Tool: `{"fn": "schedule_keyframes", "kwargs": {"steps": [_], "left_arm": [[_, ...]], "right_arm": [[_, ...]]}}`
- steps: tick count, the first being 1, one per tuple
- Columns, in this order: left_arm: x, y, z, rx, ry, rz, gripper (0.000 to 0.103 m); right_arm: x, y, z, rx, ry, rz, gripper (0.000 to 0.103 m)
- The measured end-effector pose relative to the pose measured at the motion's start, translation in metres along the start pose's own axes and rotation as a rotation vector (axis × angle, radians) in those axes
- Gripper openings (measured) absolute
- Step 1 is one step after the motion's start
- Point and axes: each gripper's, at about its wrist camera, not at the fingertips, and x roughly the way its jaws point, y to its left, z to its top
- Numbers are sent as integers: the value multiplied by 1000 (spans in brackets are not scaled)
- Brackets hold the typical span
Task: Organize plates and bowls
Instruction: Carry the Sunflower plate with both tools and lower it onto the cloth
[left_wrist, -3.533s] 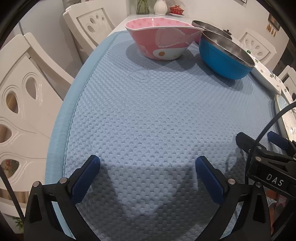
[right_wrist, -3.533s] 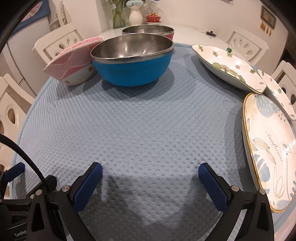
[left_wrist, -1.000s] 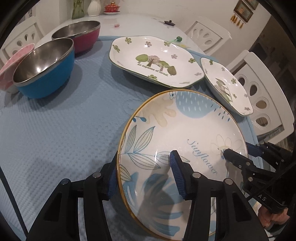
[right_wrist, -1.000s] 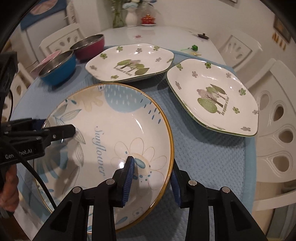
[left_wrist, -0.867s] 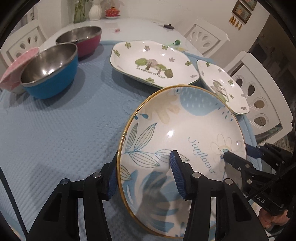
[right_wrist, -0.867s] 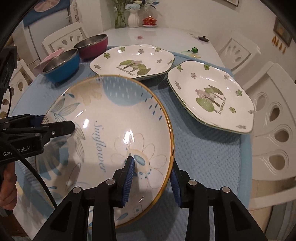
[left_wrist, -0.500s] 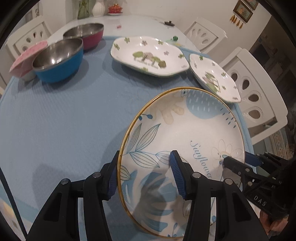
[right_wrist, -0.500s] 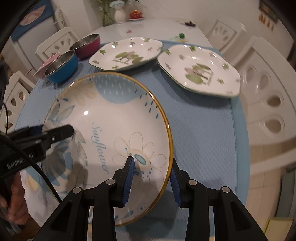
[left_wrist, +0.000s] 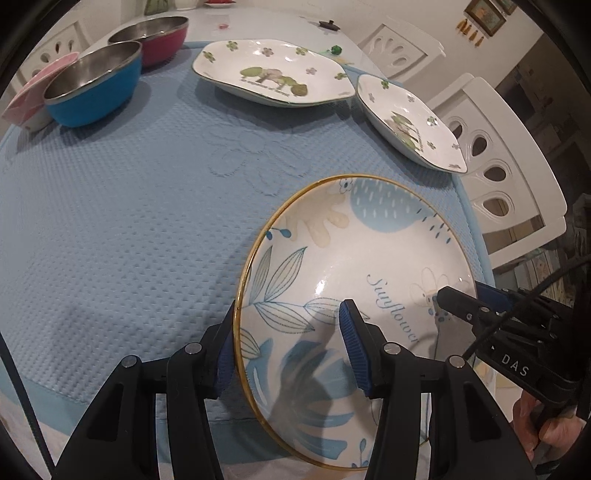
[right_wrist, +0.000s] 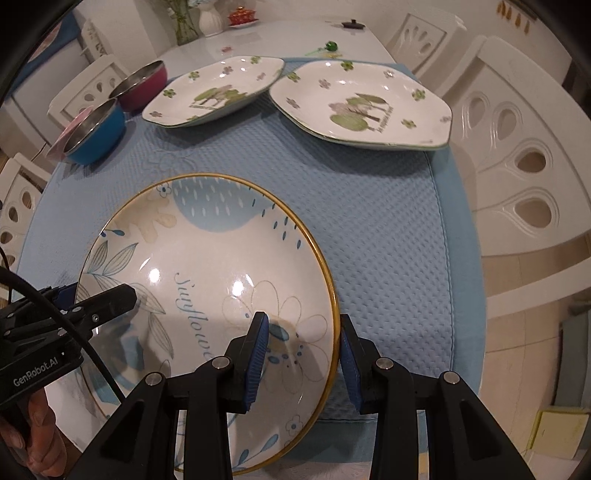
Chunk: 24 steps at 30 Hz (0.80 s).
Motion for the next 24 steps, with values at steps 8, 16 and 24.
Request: {"fn": "schedule_keyframes", "kwargs": {"steps": [8, 16, 24], "left_arm": [[0, -2, 0, 2, 14, -4, 47], [-6, -1, -7, -20, 20, -16, 47], [-10, -2, -12, -44, 43, -8, 47]], "right_arm": [[1, 0, 1, 8, -3, -7, 36], [1, 0, 2, -3, -9, -8, 36], [-12, 6, -1, 27, 5, -26, 36]]}}
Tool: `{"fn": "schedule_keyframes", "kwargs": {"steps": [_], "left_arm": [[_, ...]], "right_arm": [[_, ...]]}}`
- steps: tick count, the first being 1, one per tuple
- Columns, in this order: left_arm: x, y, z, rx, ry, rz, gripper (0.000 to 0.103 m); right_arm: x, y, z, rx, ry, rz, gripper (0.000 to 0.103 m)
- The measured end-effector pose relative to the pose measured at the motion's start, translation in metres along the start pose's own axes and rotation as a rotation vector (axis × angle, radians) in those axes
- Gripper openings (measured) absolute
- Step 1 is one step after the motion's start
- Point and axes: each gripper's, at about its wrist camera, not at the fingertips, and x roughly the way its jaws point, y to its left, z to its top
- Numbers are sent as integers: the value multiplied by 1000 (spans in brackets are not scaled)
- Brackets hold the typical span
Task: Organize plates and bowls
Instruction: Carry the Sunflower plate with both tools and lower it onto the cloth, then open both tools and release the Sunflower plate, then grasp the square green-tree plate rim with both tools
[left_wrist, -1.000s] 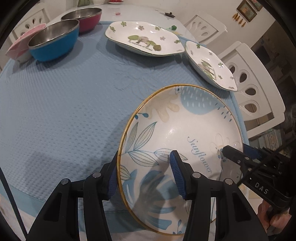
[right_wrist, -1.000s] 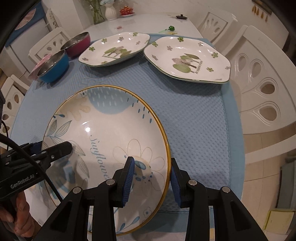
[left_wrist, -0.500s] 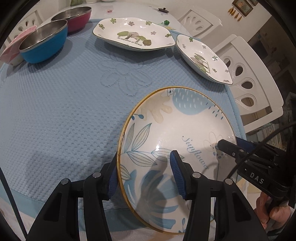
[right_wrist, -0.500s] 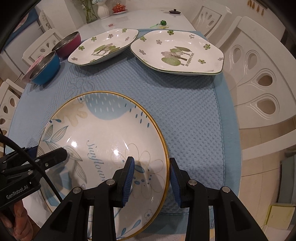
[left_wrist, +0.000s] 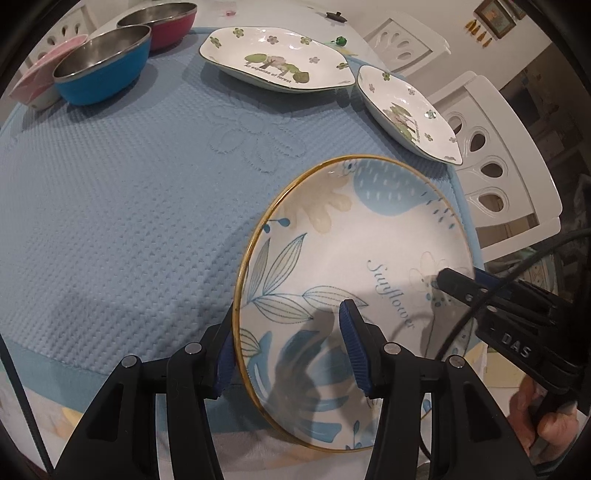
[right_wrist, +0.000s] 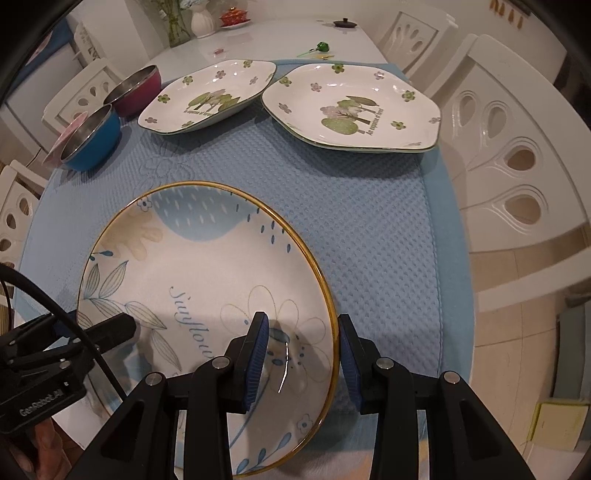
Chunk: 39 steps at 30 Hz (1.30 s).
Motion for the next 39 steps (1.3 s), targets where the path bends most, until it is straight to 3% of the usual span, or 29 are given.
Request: {"fn": "schedule_keyframes", "kwargs": {"steps": [10, 16, 25, 30, 35, 39], "left_arm": [[3, -5, 1, 6, 16, -24, 51], [10, -2, 5, 2, 22, -46, 51], [-20, 19, 30, -2, -92, 10, 54], [-28, 28, 64, -40, -137, -4, 60], [-25, 29, 102, -75, -181, -14, 61], [-15, 31, 127, -108, -205, -5, 61]], "right_arm": [[1, -3, -5, 35, 28, -32, 36], [15, -20, 2, 118, 50, 34, 36], [-5, -35, 18, 179, -6, 100, 37], [-18, -30, 48, 165, -81, 147, 48], [-25, -8, 97, 57, -164, 132, 48], [-10, 6, 144, -37, -169, 155, 49]]}}
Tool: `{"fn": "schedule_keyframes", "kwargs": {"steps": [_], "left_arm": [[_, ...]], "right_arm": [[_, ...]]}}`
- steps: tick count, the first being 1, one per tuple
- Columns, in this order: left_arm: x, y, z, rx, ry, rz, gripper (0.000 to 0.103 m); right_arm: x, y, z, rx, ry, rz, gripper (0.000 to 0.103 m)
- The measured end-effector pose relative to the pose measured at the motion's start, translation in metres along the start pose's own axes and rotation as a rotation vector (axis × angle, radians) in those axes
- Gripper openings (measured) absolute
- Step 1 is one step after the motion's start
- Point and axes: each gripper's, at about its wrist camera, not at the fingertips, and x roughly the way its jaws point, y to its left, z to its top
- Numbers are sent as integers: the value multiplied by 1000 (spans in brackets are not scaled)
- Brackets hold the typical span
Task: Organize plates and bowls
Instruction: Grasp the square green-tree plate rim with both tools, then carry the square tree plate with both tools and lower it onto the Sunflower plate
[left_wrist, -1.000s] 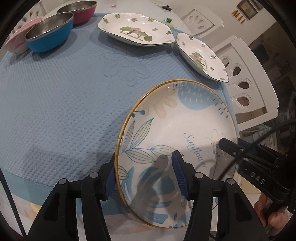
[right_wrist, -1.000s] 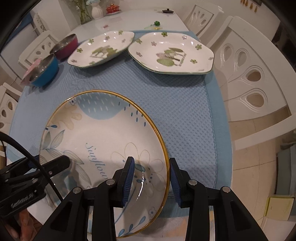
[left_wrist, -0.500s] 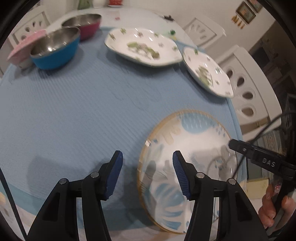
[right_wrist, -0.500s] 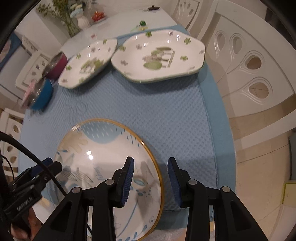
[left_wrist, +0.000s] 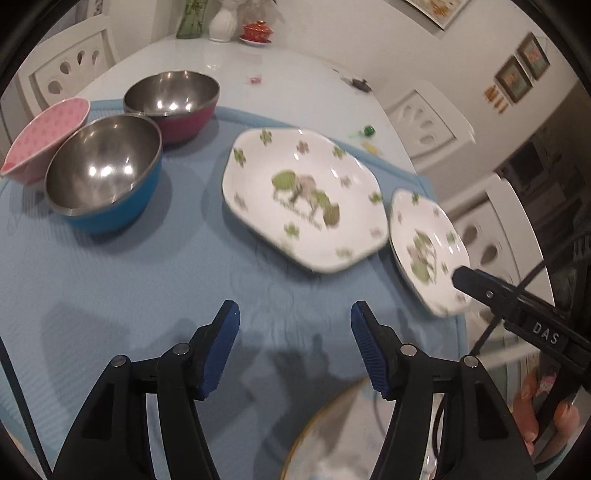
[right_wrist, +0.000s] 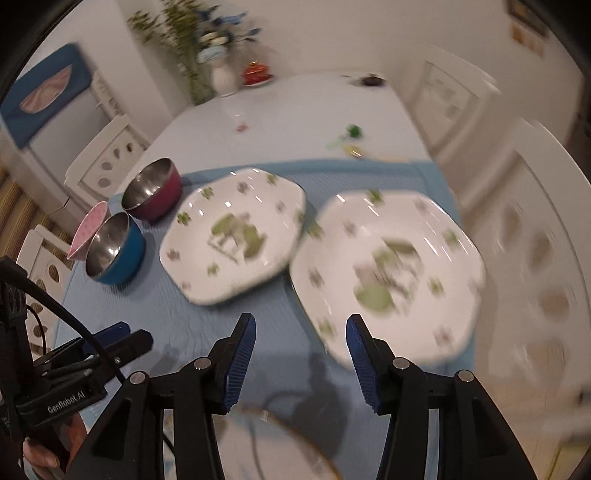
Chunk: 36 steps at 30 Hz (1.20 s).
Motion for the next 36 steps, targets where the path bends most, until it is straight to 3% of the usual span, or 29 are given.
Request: {"fn": "schedule_keyframes", "kwargs": {"steps": [9, 15, 20, 22, 26, 28, 31, 36], "left_arm": [[45, 19, 42, -119, -18, 25, 61], [65, 34, 55, -201, -11, 29, 61], [83, 40, 60, -220, 15, 35, 61], [89, 40, 60, -218, 19, 40, 61], [91, 32, 63, -175, 5, 34, 58], [92, 29, 63, -141, 2, 39, 52], [91, 30, 63, -86, -19, 90, 30], [81, 40, 56, -78, -23, 64, 28]], "right_arm": [[79, -6, 101, -86, 52, 47, 49], [129, -15, 139, -113, 138, 107, 49], [159, -6, 143, -165, 187, 148, 49], [168, -1, 140, -192, 200, 148, 37], [173, 8, 135, -240, 194, 129, 35], [172, 7, 133, -245, 190, 132, 34], [168, 4, 128, -236, 193, 131, 32], [149, 7, 113, -239, 168, 185, 33]]}}
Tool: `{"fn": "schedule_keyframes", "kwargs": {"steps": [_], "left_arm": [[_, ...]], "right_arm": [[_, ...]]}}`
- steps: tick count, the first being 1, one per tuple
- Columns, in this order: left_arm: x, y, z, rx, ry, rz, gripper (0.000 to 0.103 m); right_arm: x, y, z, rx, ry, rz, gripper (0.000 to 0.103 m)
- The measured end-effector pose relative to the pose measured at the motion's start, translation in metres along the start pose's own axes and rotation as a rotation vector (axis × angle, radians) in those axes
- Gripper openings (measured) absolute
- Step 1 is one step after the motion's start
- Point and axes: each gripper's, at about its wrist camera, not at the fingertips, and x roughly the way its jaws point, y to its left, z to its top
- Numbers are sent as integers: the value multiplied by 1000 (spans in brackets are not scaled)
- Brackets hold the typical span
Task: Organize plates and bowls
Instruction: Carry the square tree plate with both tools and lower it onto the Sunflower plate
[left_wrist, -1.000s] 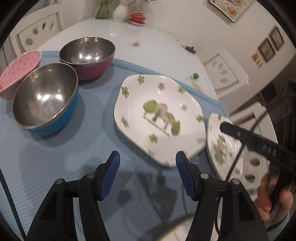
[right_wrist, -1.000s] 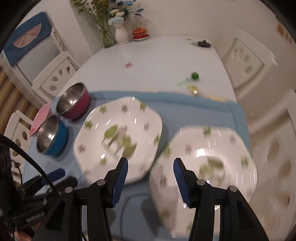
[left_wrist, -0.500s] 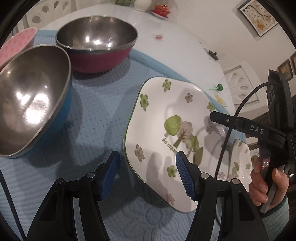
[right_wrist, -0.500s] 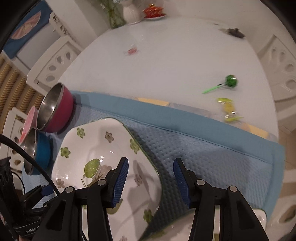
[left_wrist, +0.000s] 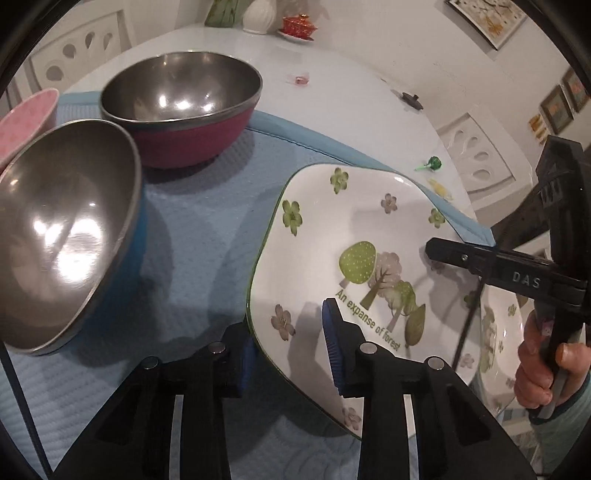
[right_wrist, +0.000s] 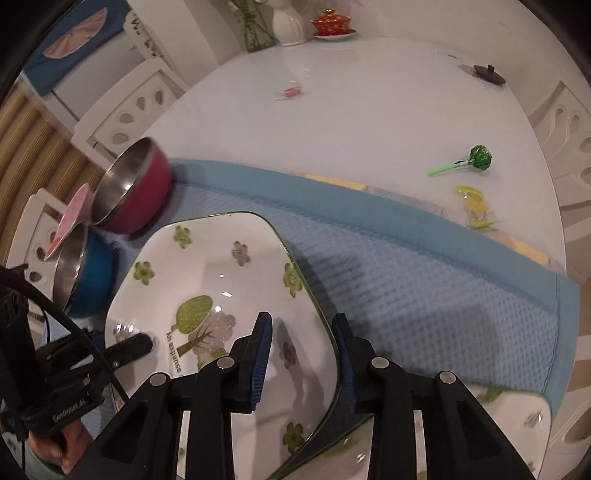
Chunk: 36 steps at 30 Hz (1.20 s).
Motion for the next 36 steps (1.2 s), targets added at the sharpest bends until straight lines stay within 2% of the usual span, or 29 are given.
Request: {"fn": "schedule_keyframes", "kwargs": {"steps": [3, 11, 20, 25, 36], "left_arm": [[-6, 5, -7, 6, 1, 0, 28], [-31, 11, -24, 23, -4, -8, 28], [-77, 0, -41, 64, -45, -35, 28], [-98, -12, -58, 99, -62, -60, 28], [-128, -35, -109, 175, -19, -115, 28]], "right_arm": [[-6, 13, -13, -40, -6, -13, 33], [-29, 37, -41, -53, -28, -24, 33], [-77, 58, -84, 28, -84, -30, 33], [-98, 64, -117, 117, -72, -34, 33], [-142, 72, -201, 285, -106, -48, 33]]}}
